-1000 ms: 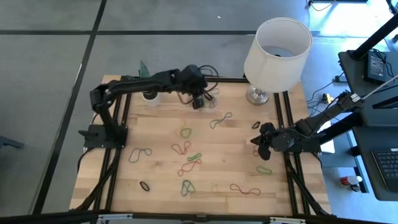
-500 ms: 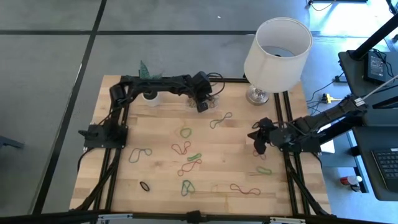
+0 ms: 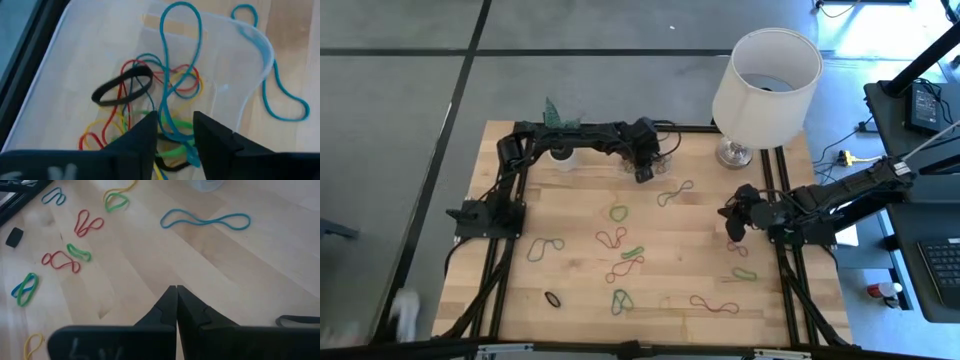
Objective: Pick and place rubber bands into bin
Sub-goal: Put the blue rubber band into the transparent bin, then put the green rubber band into the transparent bin
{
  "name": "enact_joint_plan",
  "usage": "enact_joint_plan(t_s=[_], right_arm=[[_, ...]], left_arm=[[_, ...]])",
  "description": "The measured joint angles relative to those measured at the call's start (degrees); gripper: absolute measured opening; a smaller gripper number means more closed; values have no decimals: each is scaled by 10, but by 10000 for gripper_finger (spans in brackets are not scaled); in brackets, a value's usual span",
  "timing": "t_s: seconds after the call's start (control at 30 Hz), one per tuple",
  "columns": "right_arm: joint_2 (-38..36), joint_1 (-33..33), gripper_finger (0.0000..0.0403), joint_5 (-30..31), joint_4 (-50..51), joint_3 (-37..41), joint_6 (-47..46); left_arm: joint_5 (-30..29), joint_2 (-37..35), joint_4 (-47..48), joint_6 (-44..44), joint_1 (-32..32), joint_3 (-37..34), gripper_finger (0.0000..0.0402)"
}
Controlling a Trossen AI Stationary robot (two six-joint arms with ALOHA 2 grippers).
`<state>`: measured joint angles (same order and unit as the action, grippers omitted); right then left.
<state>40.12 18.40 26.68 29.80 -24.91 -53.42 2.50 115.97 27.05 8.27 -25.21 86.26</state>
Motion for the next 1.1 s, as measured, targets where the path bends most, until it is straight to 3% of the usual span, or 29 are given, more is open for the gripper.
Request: enact_joint_plan(t_s=[0.23,0.6,0.73,0.87,1.1], right_arm=[[0,0,4,0,0,0,1],[0,0,4,-3,0,0,0],[0,0,4,-4,-1,0,-1],[0,0,4,-4,-1,0,0],[0,0,4,-4,0,0,4]], left_arm=[[-28,-42,12,-18,0,0,142],[-80,-176,153,-160,21,0,114],[-124,-216,228,-215,62,0,77],[-136,-243,273,-272,121,0,14],[-181,-251,311,-382,244,-1,2]])
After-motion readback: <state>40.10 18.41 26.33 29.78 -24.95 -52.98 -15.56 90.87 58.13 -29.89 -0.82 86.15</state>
